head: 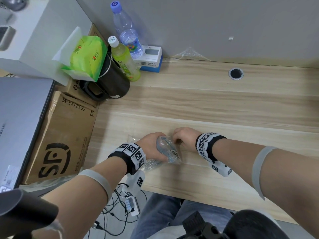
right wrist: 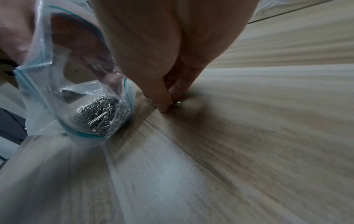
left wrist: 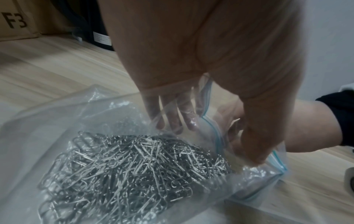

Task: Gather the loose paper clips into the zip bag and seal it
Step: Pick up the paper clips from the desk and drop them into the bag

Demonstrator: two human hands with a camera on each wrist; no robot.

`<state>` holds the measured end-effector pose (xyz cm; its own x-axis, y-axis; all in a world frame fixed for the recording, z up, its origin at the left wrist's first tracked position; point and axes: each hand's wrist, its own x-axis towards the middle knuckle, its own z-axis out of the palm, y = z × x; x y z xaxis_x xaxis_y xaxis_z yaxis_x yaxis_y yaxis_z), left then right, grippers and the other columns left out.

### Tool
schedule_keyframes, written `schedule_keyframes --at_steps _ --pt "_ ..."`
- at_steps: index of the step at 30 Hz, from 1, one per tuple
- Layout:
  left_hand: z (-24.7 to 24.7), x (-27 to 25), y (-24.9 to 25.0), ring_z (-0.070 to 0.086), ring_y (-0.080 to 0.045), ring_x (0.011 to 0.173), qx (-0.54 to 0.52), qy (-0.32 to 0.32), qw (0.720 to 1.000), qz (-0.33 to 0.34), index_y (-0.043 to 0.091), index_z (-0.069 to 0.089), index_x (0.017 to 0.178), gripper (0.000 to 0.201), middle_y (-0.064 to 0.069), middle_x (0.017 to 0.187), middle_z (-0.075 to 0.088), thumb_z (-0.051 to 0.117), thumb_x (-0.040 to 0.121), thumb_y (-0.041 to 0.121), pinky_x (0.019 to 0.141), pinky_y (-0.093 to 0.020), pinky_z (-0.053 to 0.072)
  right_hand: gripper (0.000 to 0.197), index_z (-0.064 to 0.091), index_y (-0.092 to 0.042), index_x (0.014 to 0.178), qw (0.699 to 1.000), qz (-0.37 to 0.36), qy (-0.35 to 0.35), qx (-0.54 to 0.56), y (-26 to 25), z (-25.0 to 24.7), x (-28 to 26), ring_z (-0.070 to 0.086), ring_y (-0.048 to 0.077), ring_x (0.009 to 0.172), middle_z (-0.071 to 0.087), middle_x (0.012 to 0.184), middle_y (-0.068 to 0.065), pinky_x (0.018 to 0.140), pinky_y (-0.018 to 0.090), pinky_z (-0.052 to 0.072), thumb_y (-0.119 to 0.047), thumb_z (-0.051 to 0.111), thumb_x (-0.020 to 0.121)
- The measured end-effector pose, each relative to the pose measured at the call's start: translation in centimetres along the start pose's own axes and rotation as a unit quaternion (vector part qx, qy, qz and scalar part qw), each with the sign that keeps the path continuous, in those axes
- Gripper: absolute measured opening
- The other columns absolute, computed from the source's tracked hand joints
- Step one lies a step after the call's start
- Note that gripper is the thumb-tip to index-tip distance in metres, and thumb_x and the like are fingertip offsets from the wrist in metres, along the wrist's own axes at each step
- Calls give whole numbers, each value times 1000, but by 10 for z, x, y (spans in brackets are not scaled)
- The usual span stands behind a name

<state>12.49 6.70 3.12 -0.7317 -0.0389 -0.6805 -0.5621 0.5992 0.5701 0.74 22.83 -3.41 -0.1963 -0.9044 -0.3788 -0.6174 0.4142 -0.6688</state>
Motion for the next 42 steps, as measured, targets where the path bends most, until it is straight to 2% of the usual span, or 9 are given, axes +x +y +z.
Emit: schedule_keyframes --at_steps 8,14,21,23,26,30,34,37,42 --pt "0 -1 4 63 -14 101 7 1 1000 -7 21 55 122 70 4 111 63 89 61 21 90 -33 54 25 70 -6 89 999 26 -6 -19 -2 -2 -3 60 27 94 64 99 7 85 34 48 5 55 73" --pt "1 -1 3 61 -13 105 17 0 1000 -9 20 53 126 72 4 116 61 88 62 21 92 -29 53 33 70 -9 92 999 25 25 1 3 3 -6 56 19 90 53 93 -2 77 18 36 11 51 74" --pt "2 1 -2 57 -11 109 34 -2 999 -6 21 50 133 82 7 120 57 89 61 28 94 -28 50 28 70 -13 94 986 96 84 106 5 -1 -12 61 16 79 63 91 0 73 21 51 2 55 75" --pt "3 2 -3 59 -10 104 28 -3 1000 -3 21 51 131 82 8 117 59 90 59 28 90 -25 50 27 68 -12 97 963 126 111 212 -5 -9 -10 63 15 75 65 89 1 71 19 53 3 62 76" --pt "4 4 0 65 -5 82 -4 -9 1000 3 25 59 115 72 10 96 68 88 49 32 72 -23 53 38 62 -15 102 933 117 71 332 -29 -19 -8 64 12 67 67 81 -1 70 26 57 4 73 71" --pt "4 8 -1 65 -7 67 -16 -14 1000 0 24 61 96 55 5 80 70 88 49 30 62 -27 54 52 55 -26 103 916 121 23 381 -41 -11 -9 70 17 75 72 82 -2 79 35 59 -4 83 65" --pt "2 7 4 64 -11 95 28 0 1000 9 22 57 122 74 8 108 65 89 55 28 80 -26 53 25 61 -25 98 933 165 83 309 -24 -13 -18 67 15 76 71 82 -6 75 28 56 -13 70 78" --pt "-4 5 13 50 -15 123 92 10 996 3 19 35 147 105 1 136 46 89 59 35 98 -25 44 15 61 -23 95 939 211 128 239 -7 -20 -34 62 15 72 67 82 -8 62 21 48 -17 63 81" --pt "-13 10 38 49 -11 112 116 29 993 19 18 32 148 105 -2 140 42 88 60 29 85 -19 43 38 51 -20 108 885 273 -5 376 -11 -28 -55 63 19 59 68 75 7 58 31 53 -10 70 77"
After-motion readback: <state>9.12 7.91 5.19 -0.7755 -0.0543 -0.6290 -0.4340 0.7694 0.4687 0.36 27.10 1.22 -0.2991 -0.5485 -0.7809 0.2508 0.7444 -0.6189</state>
